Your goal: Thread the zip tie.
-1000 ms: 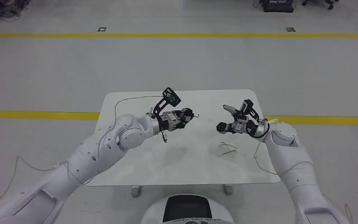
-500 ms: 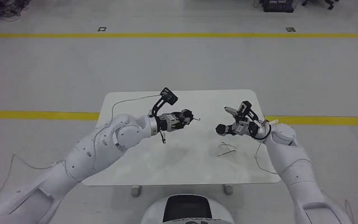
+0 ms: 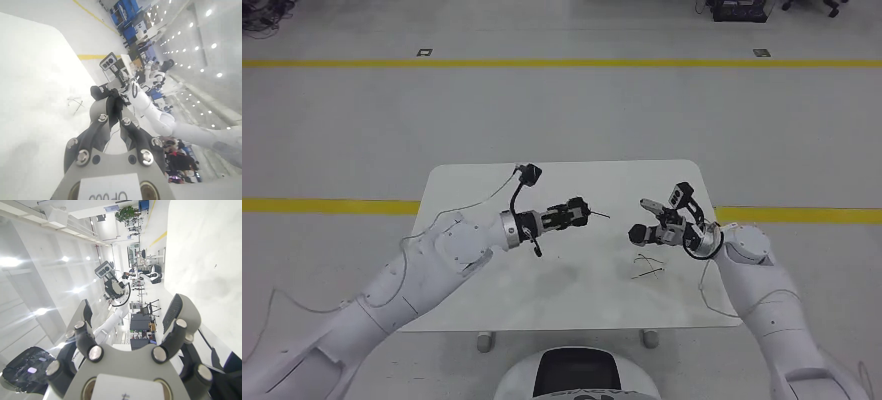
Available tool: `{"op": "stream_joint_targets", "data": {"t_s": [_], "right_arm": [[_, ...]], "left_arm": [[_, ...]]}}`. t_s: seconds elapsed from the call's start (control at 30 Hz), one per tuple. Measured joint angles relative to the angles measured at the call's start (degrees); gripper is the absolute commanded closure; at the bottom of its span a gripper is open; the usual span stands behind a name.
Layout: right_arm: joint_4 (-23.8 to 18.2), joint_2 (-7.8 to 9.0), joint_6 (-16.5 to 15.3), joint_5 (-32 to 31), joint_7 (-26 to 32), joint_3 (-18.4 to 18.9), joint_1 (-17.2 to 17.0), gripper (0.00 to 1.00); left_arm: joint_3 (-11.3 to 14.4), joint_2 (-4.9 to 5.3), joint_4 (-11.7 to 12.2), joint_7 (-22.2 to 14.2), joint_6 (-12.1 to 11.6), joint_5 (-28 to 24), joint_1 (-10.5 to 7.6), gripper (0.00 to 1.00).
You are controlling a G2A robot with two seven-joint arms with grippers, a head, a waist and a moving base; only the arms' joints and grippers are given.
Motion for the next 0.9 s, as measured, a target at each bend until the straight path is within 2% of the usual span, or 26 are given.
{"op": "stream_joint_targets", "data": {"t_s": [0.13,0.23,0.4,0.47,0.53,0.63,0.8,0.9], "right_arm": [[1.3,-0.33,-3.5,2.4,2.1,-1.0,0.4,0.00],[1.6,-0.38,-3.8,2.8,2.5,-1.1,0.4,0.00],[1.6,-0.37,-3.7,2.7,2.4,-1.1,0.4,0.00],[1.2,-0.39,-3.8,2.6,2.1,-1.3,0.2,0.00],[0.2,-0.47,-4.9,3.0,2.5,-1.7,-0.3,0.00],[0.8,-0.49,-7.2,5.0,5.2,-1.9,-0.4,0.00],[2.6,-0.64,-9.4,8.0,8.1,-3.0,0.0,0.00],[2.0,-0.66,-9.0,9.5,8.1,-4.4,-0.1,0.00]], "left_arm": [[0.0,-0.55,1.6,-2.4,0.0,-1.4,0.59,1.00],[0.0,-0.68,2.4,-2.8,0.2,0.1,0.23,1.00],[0.1,-0.74,2.0,-3.0,0.3,-0.3,0.50,1.00],[0.2,-1.08,1.7,-4.7,0.1,-3.9,1.43,1.00],[0.4,-1.60,2.7,-7.2,0.0,-9.9,2.33,1.00],[0.6,-2.47,4.2,-10.0,0.0,-15.7,2.87,1.00],[0.3,-4.11,6.2,-12.4,0.0,-22.0,4.05,1.00],[-0.2,-5.00,7.0,-12.8,0.0,-22.6,4.15,1.00]]}}
